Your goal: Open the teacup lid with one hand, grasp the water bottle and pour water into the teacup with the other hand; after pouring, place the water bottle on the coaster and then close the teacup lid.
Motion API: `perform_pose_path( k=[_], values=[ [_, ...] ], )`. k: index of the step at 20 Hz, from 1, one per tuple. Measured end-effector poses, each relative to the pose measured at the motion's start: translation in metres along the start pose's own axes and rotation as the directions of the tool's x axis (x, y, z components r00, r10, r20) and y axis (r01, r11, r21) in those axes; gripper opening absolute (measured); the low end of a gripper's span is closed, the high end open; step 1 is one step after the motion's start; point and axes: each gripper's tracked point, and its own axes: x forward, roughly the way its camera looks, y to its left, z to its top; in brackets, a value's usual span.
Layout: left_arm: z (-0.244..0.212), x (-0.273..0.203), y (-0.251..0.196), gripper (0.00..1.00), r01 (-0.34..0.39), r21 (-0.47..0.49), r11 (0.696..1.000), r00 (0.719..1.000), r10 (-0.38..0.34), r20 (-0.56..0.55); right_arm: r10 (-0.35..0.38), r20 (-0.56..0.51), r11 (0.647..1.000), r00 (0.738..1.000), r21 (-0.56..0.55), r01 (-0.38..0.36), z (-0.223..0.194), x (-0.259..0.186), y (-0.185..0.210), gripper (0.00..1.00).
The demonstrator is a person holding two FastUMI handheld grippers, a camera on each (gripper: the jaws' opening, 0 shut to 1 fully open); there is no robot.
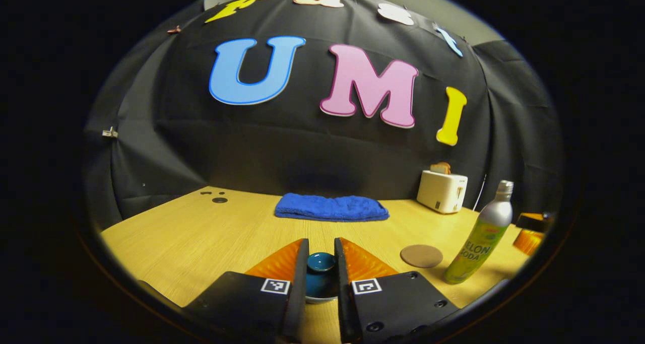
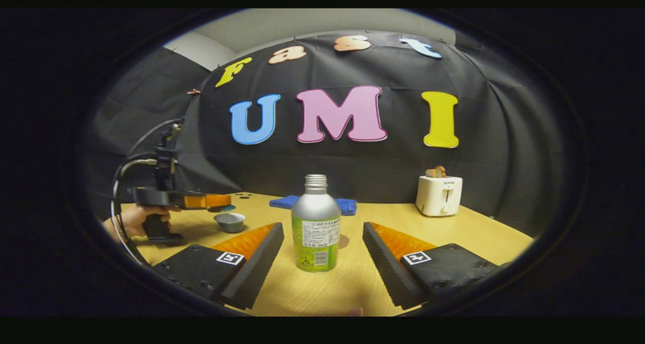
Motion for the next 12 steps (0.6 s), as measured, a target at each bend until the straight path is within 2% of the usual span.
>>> perform_pose_path(
  k=[4, 9, 12],
  values=[
    [0.011, -0.035, 0.015, 0.3, -0.015, -0.083, 0.996, 0.998, 0.019, 0.053, 0.002, -0.044, 1.0, 0.999, -0.009, -0.003, -0.011, 0.024, 0.005, 0.98],
    [0.01, -0.062, 0.023, 0.3, -0.019, -0.081, 0.997, 0.997, 0.025, 0.069, -0.001, -0.115, 0.998, 0.993, -0.059, -0.005, -0.028, 0.046, 0.015, 0.98],
    [0.003, -0.071, 0.025, 0.3, -0.002, -0.117, 0.993, 0.997, 0.011, 0.07, -0.019, -0.143, 0.998, 0.99, -0.062, 0.011, -0.032, 0.053, 0.012, 0.98]
  ],
)
